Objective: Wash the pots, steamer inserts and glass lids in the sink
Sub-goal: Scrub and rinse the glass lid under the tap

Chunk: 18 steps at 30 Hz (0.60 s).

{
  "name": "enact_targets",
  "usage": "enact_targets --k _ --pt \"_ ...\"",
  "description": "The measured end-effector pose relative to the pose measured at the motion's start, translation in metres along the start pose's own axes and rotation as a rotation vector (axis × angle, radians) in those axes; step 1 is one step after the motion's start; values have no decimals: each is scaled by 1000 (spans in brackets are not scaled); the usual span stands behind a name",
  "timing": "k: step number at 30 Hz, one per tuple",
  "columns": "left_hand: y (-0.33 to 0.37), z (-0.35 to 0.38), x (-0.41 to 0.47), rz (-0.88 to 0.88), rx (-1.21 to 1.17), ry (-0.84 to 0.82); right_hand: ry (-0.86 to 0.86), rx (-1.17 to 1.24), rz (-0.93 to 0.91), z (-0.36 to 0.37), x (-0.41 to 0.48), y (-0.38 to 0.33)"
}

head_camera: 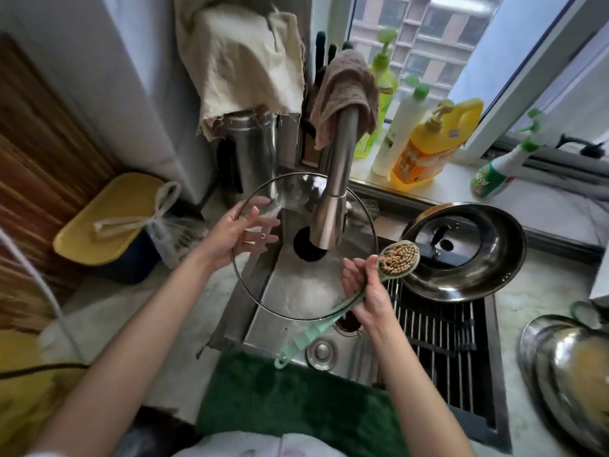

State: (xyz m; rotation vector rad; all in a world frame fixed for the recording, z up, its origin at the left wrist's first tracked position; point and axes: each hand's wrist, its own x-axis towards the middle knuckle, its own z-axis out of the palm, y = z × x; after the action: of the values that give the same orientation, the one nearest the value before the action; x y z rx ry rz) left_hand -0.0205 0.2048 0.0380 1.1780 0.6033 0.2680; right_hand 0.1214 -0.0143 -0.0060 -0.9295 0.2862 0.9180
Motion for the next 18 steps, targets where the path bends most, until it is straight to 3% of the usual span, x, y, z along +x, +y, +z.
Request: enact_targets --k 7,10,12,14,18 --pt "-46 41 35 -103 191 234 -21 -117 -106 -29 -32 -35" --pt "-61 58 38 -111 502 335 85 -123 -133 -32 -43 -38" --pt "-75 75 32 -132 845 408 156 -112 -129 -30 -47 -34" --pt "-92 103 12 -106 1079 359 182 -101 -127 -26 -51 -28" --pt "-114 126 -20 32 1122 121 167 -117 -129 -26 -57 -22"
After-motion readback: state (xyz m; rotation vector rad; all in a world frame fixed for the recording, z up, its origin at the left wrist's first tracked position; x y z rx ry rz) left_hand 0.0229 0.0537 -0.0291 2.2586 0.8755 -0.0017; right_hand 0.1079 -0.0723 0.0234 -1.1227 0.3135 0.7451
